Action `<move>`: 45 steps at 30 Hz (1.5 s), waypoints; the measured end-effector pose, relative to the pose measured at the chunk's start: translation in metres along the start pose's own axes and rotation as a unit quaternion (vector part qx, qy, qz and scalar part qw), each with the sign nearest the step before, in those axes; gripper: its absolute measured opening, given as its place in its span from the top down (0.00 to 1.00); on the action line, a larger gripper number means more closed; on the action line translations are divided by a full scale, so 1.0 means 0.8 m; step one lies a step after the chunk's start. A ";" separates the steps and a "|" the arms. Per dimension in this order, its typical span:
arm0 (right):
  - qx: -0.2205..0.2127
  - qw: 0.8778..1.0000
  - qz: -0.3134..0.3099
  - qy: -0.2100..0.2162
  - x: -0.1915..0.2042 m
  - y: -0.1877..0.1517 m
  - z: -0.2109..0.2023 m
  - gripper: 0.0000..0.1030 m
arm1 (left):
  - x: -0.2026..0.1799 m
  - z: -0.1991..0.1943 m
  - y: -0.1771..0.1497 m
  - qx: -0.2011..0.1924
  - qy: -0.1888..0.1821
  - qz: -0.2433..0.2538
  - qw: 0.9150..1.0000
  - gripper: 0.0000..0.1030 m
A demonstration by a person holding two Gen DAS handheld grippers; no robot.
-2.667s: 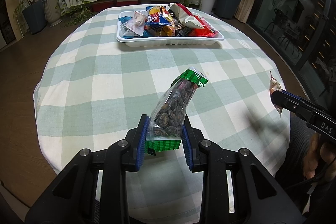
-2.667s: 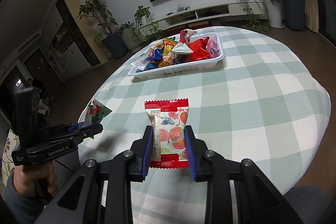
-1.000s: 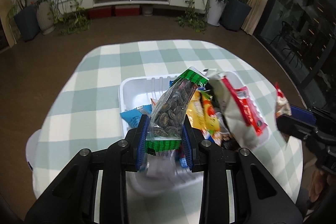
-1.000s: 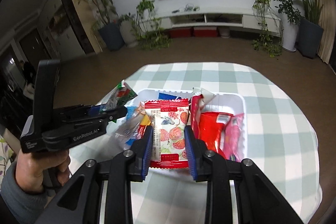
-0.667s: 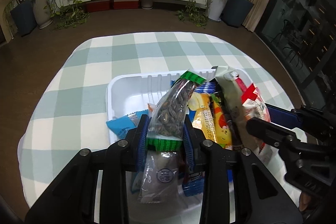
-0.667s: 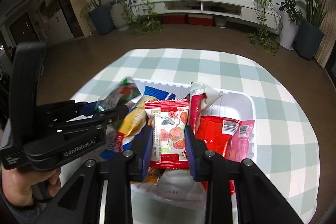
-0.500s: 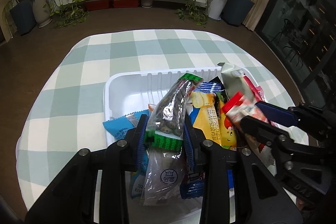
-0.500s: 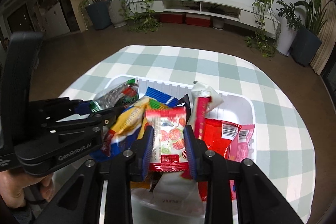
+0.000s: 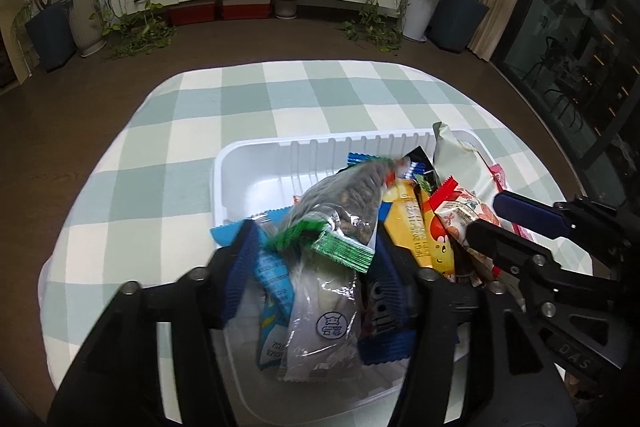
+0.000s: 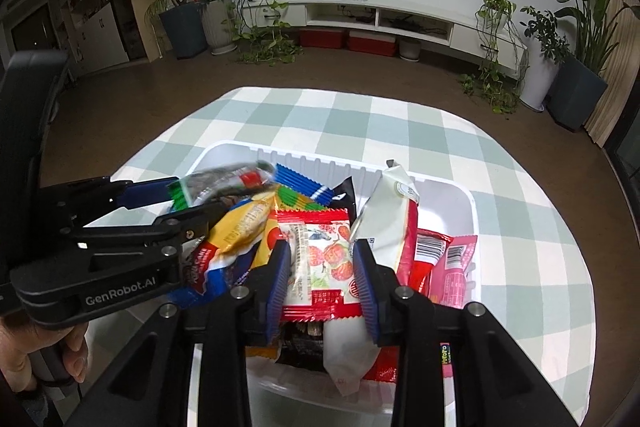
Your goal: Organize snacks
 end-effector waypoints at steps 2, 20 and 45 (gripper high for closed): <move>-0.008 1.000 -0.001 -0.001 0.001 0.000 -0.008 0.63 | 0.001 -0.007 0.000 -0.004 0.001 -0.001 1.000 0.43; -0.153 0.987 0.046 0.033 0.006 -0.051 -0.182 0.10 | -0.035 -0.185 -0.061 -0.142 0.043 0.008 0.989 0.00; -0.292 0.948 0.114 -0.059 -0.003 -0.170 -0.443 0.00 | -0.146 -0.410 -0.244 -0.182 0.162 -0.024 0.970 0.00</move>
Point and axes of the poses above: each gripper's, at about its wrist camera, not at the fingertips, and z roughly the way its jaws point, x to its left, y to its top, the point moved 5 cm from there along z, roughly the way its jaws point, and after that the axes turned 1 degree about -z, right-handed, at the moved point
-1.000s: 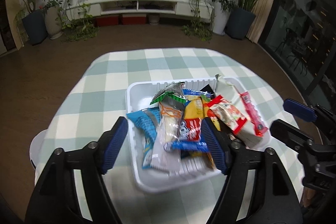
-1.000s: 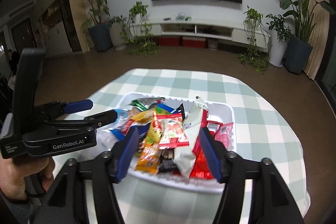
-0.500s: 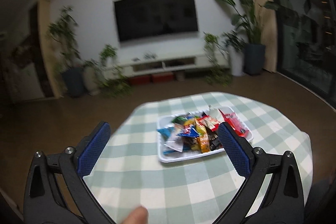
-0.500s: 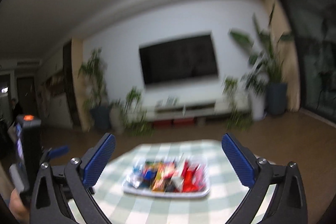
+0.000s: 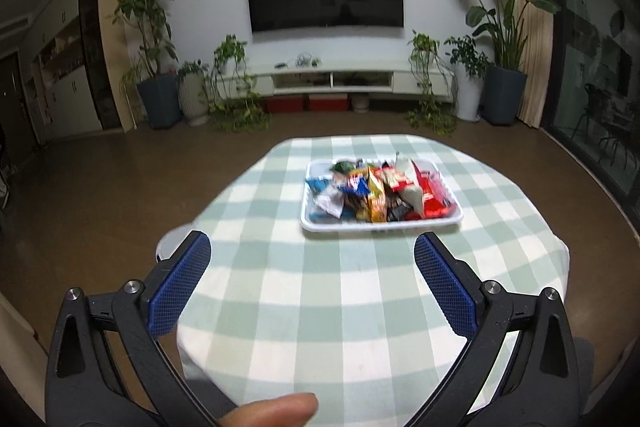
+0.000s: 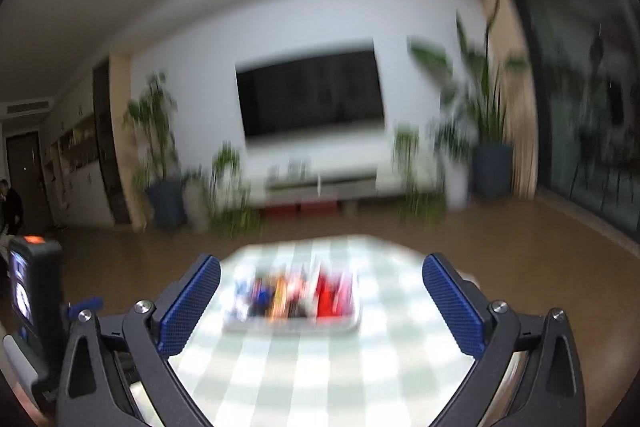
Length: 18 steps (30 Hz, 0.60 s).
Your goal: Organize snacks
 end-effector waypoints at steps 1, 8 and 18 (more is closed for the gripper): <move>0.028 0.999 0.016 0.002 -0.005 -0.012 0.009 0.00 | 0.000 0.002 -0.004 0.005 -0.001 -0.001 1.000 0.00; 0.090 0.995 0.034 -0.006 -0.010 -0.051 0.033 0.00 | 0.010 0.026 -0.026 0.042 -0.007 -0.020 0.999 0.00; 0.121 0.992 -0.017 -0.024 0.015 -0.083 0.047 0.00 | 0.008 0.066 -0.042 0.071 -0.020 -0.017 0.997 0.00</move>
Point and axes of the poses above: each gripper's, at about its wrist camera, not at the fingertips, and z roughly the way its jaws point, x to its left, y to its top, the point moved 5 cm from there along z, roughly the way its jaws point, and after that the axes turned 1 degree about -z, right-handed, at the moved point
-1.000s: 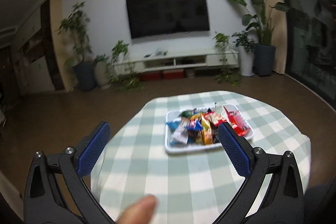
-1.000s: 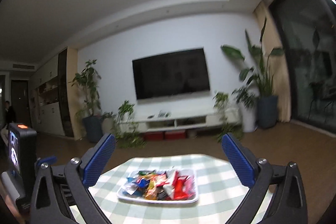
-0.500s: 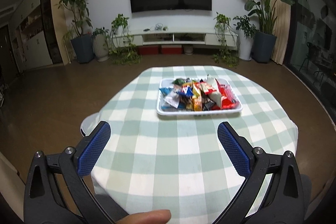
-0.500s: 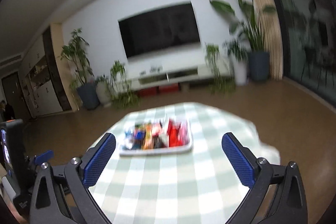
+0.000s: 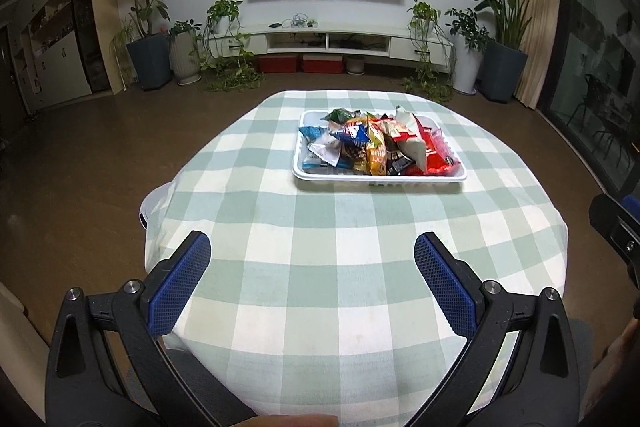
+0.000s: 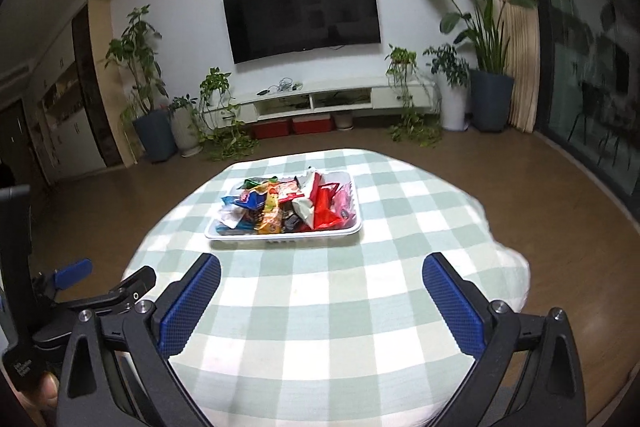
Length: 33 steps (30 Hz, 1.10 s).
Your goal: Organize snacks
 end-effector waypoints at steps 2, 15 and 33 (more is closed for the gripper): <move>-0.002 1.000 -0.007 -0.003 0.002 0.001 -0.001 0.00 | -0.001 0.005 -0.002 0.002 -0.002 0.000 1.000 0.00; 0.004 1.000 -0.011 -0.003 0.003 0.000 0.001 0.00 | -0.004 0.015 -0.009 0.009 -0.006 0.002 1.000 0.00; 0.008 1.000 -0.015 -0.001 0.010 -0.005 0.002 0.00 | -0.008 0.017 -0.012 0.010 -0.008 0.005 1.000 0.00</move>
Point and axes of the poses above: each gripper's, at about its wrist camera, not at the fingertips, and z roughly the way its jaws point, x to its left, y to its top, the point moved 5 cm from there along z, roughly the way its jaws point, and after that the axes turned 1 degree about -z, right-handed, at the moved point
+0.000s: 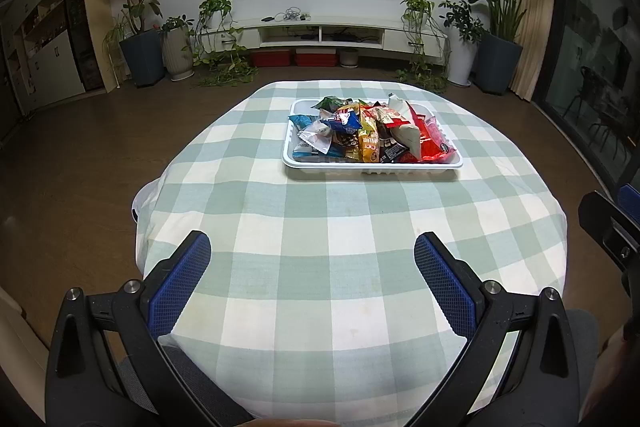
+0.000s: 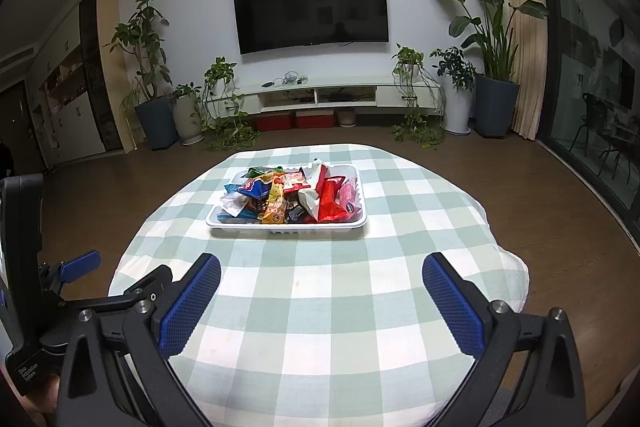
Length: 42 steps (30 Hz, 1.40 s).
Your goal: Organize snacks
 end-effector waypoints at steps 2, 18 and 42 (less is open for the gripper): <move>0.000 1.000 0.000 0.000 0.000 0.000 0.000 0.00 | 0.000 0.000 0.000 0.000 0.000 0.000 1.000 0.00; 0.003 1.000 -0.002 0.001 0.005 -0.007 -0.001 0.00 | -0.005 0.001 -0.003 0.002 -0.002 0.002 1.000 0.00; 0.006 1.000 -0.002 0.000 0.006 -0.003 -0.005 0.00 | -0.005 0.001 -0.002 0.002 -0.002 0.002 1.000 0.00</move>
Point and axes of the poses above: each gripper's, at about its wrist camera, not at the fingertips, and z roughly the way its jaws point, x to its left, y to its top, the point moved 5 cm from there along z, roughly the way its jaws point, and after that the axes turned 1 degree about -z, right-handed, at the moved point
